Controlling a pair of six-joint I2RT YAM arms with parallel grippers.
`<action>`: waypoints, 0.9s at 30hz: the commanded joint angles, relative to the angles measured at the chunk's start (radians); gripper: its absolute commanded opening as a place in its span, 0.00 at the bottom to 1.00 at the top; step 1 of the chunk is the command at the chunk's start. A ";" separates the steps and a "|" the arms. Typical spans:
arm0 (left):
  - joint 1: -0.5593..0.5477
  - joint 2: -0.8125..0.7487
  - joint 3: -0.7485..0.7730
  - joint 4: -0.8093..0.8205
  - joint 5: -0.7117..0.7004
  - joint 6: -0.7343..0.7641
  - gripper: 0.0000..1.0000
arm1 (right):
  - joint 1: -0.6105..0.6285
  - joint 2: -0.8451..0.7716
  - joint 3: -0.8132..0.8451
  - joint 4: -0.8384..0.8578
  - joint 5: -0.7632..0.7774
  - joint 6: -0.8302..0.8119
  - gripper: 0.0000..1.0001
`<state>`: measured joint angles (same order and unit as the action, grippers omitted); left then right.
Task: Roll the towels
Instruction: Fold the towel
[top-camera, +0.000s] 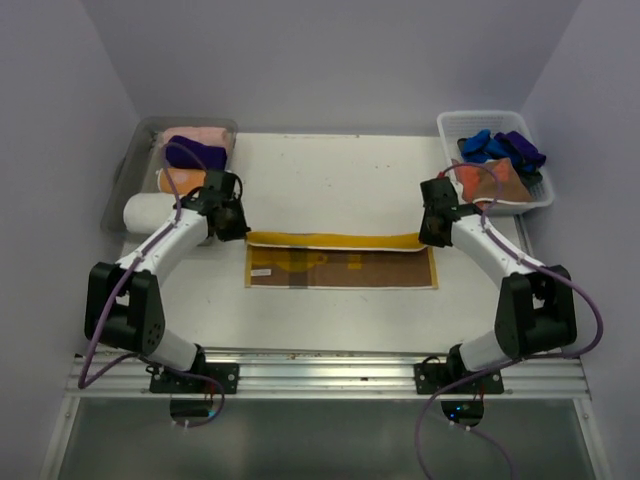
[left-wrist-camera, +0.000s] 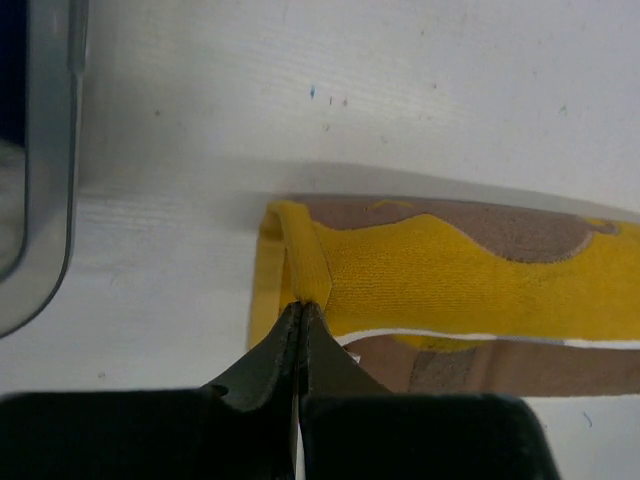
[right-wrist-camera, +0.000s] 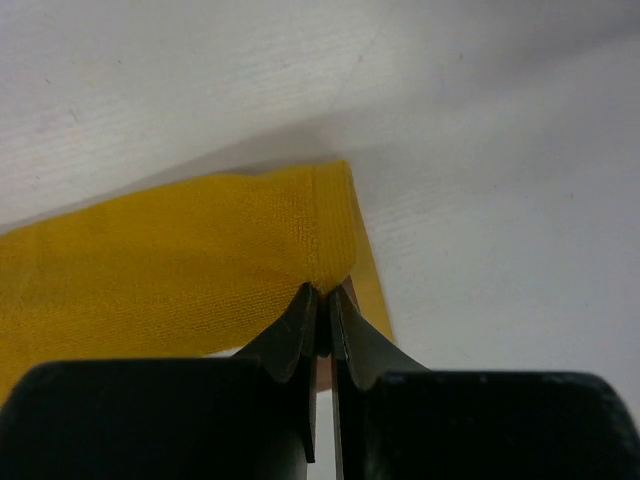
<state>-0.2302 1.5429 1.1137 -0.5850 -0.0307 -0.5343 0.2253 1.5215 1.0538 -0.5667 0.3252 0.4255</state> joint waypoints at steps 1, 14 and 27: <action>0.003 -0.112 -0.072 0.021 0.026 0.036 0.00 | -0.017 -0.109 -0.075 -0.005 0.012 0.002 0.00; 0.002 -0.250 -0.288 0.065 0.089 0.022 0.00 | -0.026 -0.290 -0.279 -0.022 -0.057 0.073 0.00; 0.002 -0.257 -0.391 0.126 0.110 -0.009 0.00 | -0.024 -0.258 -0.348 0.037 -0.058 0.088 0.00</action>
<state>-0.2314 1.3079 0.7387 -0.5163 0.0765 -0.5377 0.2081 1.2530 0.7113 -0.5640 0.2443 0.5045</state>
